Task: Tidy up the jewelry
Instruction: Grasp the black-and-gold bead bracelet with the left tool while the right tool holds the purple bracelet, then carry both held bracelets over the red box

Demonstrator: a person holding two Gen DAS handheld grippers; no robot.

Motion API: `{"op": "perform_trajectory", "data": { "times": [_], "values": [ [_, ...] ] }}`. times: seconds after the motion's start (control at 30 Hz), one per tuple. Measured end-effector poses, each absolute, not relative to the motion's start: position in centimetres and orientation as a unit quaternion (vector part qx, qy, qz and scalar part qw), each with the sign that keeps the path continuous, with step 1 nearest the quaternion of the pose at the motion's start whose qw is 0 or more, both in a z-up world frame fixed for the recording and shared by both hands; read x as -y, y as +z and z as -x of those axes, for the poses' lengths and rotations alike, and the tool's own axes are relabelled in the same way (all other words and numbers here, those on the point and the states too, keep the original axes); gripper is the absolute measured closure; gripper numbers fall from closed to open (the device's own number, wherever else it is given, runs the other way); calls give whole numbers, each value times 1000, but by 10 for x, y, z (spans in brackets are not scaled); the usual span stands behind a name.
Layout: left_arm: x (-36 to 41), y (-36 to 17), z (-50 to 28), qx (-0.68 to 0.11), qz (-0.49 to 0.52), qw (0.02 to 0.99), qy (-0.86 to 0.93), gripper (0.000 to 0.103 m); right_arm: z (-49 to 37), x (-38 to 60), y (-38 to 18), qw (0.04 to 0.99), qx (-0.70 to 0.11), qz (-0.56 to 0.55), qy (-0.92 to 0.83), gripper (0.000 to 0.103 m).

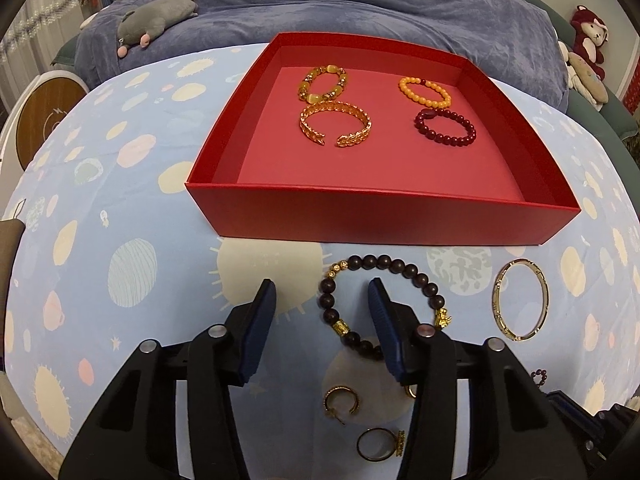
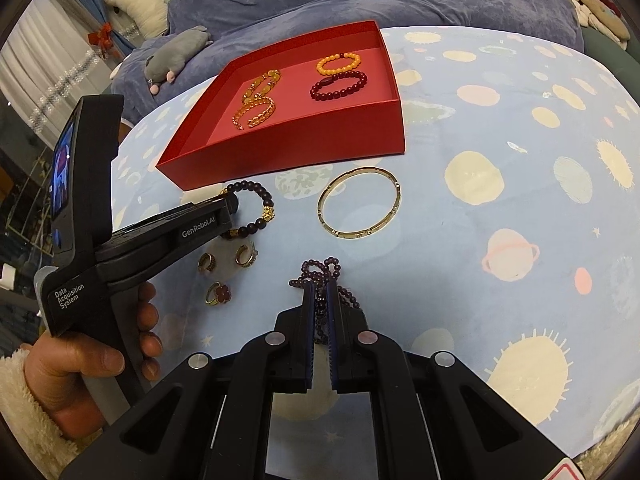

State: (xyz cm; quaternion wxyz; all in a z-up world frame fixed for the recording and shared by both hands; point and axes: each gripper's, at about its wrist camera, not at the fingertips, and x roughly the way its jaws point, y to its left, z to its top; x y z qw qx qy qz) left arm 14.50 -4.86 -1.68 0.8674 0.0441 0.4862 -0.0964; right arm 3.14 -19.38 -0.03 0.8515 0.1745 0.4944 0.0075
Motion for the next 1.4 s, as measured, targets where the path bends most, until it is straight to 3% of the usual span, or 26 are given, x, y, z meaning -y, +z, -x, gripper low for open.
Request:
{"op": "perform_trajectory", "data": {
  "times": [0.27,1.4],
  "values": [
    [42,-15,-144,-488,-39,866,-105,95,-30,193,0,851,-495,-176,8,98],
    [35,75,-88,-448,-19,878,-169,95,-12,195,48,877,-449,-172,13,98]
  ]
}}
